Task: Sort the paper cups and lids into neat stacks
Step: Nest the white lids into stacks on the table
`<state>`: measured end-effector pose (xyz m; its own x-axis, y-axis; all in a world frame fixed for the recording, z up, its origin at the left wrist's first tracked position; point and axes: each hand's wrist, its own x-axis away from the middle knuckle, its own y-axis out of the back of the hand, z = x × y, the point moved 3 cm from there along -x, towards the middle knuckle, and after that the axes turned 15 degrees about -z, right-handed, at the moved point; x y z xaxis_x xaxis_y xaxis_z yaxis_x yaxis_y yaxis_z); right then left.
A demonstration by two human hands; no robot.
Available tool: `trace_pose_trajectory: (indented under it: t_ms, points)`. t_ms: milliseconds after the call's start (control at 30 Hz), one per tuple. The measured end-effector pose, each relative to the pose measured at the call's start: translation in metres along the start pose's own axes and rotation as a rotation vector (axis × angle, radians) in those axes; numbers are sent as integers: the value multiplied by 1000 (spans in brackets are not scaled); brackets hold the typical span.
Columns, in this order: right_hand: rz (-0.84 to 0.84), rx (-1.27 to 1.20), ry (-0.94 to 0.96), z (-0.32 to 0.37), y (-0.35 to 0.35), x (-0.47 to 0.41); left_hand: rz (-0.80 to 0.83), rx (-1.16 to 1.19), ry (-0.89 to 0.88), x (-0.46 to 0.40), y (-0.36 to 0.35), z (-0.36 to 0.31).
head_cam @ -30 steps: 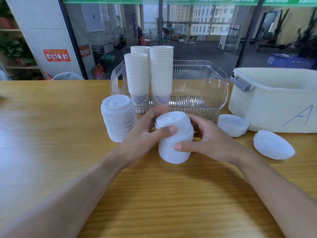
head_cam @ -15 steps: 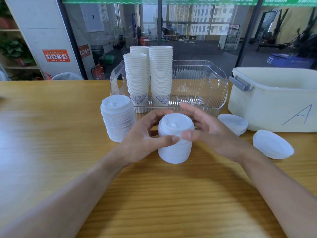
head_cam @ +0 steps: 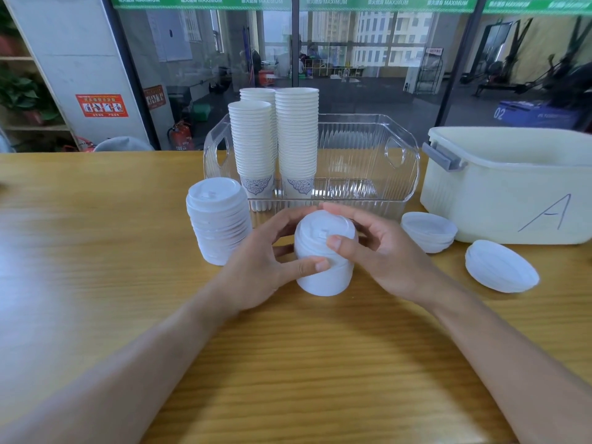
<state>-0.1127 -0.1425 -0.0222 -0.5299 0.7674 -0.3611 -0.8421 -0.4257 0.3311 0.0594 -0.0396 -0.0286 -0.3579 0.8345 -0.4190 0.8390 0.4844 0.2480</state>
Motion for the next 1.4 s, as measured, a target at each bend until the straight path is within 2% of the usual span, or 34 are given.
trace_pose_trajectory:
  t_ms: [267, 467, 533, 600, 733, 933, 1233, 1300, 1400]
  points:
    - [-77, 25, -39, 2, -5, 13, -234, -72, -211, 11, 18, -22]
    - [-119, 298, -20, -7, -14, 25, -609, -225, -499, 20, 51, -41]
    - [-156, 299, -21, -7, -17, 24, -739, -303, -502, 19, 67, -36]
    - [-151, 288, -28, -6, -22, 22, -808, -319, -365, 17, 82, -27]
    - [-113, 266, -56, -6, -36, 11, -743, -217, 0, 10, 95, -9]
    - [-84, 244, -92, -9, -48, -7, -634, -148, 162, 6, 93, 7]
    - [-100, 215, -47, -6, -63, -12, -627, -139, 120, 3, 91, 10]
    - [-116, 210, -32, -5, -61, -8, -669, -202, 65, 5, 91, 8]
    - [-163, 227, -20, -5, -50, 1, -773, -304, -107, 10, 86, -4]
